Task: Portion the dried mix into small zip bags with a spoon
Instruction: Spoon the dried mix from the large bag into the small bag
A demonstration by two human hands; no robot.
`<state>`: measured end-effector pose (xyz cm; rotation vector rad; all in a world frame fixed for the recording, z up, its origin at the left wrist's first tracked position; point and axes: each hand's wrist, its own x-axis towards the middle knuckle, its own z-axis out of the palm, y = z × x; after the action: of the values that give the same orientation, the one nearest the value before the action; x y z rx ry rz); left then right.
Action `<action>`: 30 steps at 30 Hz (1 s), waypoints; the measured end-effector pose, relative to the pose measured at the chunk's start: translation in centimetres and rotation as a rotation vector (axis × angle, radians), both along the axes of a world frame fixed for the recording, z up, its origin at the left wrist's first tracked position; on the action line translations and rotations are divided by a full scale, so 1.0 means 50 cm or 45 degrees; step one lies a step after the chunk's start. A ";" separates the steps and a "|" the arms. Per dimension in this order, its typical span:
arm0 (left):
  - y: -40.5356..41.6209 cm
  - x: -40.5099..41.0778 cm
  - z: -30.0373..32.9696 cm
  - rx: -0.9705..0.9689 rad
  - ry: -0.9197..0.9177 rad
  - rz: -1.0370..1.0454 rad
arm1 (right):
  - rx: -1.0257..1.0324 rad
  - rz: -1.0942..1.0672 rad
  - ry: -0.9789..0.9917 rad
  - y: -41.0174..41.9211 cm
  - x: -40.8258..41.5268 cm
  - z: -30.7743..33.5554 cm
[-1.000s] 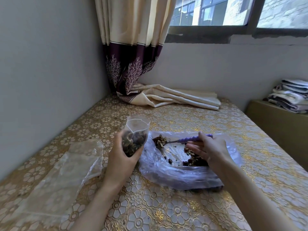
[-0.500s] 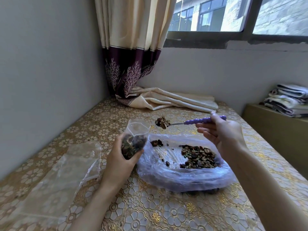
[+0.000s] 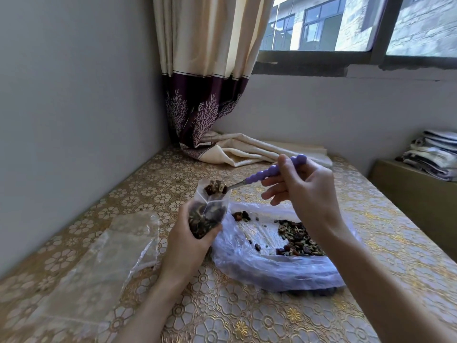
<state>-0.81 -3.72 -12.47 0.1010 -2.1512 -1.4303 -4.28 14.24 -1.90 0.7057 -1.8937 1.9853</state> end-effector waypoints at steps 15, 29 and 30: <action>-0.007 -0.010 -0.009 0.107 0.075 0.161 | -0.203 -0.109 0.271 0.014 0.008 -0.012; -0.009 -0.009 -0.007 0.102 0.108 0.214 | 0.162 -0.486 -0.177 0.067 -0.062 -0.122; -0.008 -0.009 -0.007 0.096 0.110 0.212 | 0.167 -0.493 -0.190 0.065 -0.064 -0.124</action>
<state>-1.24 -4.14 -12.80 0.2361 -1.9712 -1.3934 -7.47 17.48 -8.12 0.1999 -2.0724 1.7218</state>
